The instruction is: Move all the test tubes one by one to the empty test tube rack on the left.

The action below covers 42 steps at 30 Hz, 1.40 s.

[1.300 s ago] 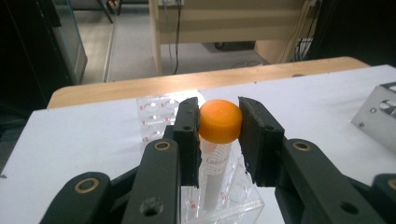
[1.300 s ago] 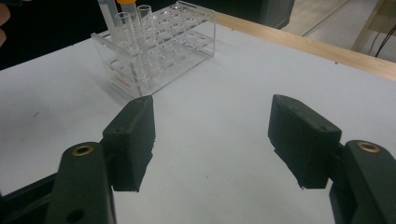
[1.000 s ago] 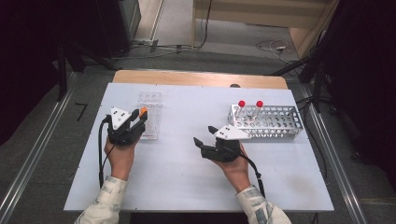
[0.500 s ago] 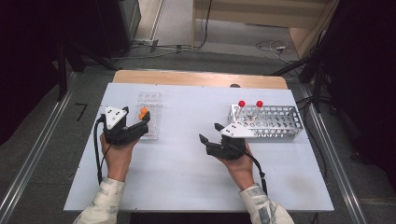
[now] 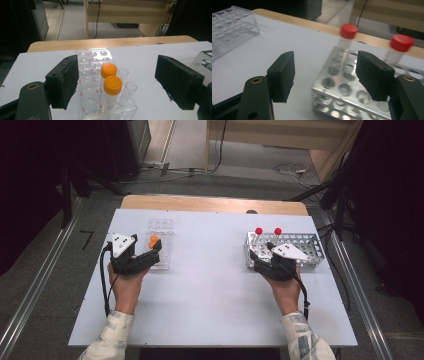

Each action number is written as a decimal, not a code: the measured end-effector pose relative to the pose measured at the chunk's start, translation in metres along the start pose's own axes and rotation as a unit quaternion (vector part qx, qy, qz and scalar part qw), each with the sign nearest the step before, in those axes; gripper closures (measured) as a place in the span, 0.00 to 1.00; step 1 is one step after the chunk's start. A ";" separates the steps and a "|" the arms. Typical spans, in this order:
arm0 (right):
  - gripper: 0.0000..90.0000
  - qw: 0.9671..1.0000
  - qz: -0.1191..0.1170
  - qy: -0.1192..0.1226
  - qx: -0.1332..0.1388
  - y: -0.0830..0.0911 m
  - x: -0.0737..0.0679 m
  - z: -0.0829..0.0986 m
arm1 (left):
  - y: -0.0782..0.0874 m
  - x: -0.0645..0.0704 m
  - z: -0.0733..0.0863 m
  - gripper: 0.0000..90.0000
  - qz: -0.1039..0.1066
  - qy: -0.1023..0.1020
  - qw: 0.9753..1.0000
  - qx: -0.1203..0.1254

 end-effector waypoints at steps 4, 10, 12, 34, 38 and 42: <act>0.34 0.999 0.029 -0.010 -0.010 0.000 0.023 0.005 | 0.001 0.001 0.000 0.22 0.002 0.000 1.000 0.001; 0.37 0.997 0.063 -0.026 -0.023 -0.006 0.054 0.008 | 0.001 0.000 -0.001 0.22 0.003 0.004 1.000 0.001; 0.39 0.996 0.073 -0.033 -0.027 -0.009 0.061 0.010 | 0.001 0.000 -0.001 0.22 0.004 0.004 1.000 0.001; 0.78 0.994 0.081 -0.038 -0.057 -0.044 0.067 0.026 | 0.003 -0.003 -0.001 0.23 0.007 0.010 1.000 -0.001; 0.79 0.995 0.081 -0.038 -0.049 -0.040 0.068 0.021 | 0.003 -0.002 -0.001 0.23 0.006 0.009 1.000 -0.003; 0.79 0.995 0.084 -0.040 -0.029 -0.031 0.071 0.009 | 0.003 -0.002 -0.001 0.23 0.007 0.008 1.000 -0.002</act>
Point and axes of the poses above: each handheld gripper's, and its own axes: y roughly backward along the jaws, z roughly out of its underside, x roughly to its right, the point moved 7 cm from there along -y, roughly forward along the jaws, and after that the axes turned 12 degrees about y, right-handed, at the moved point
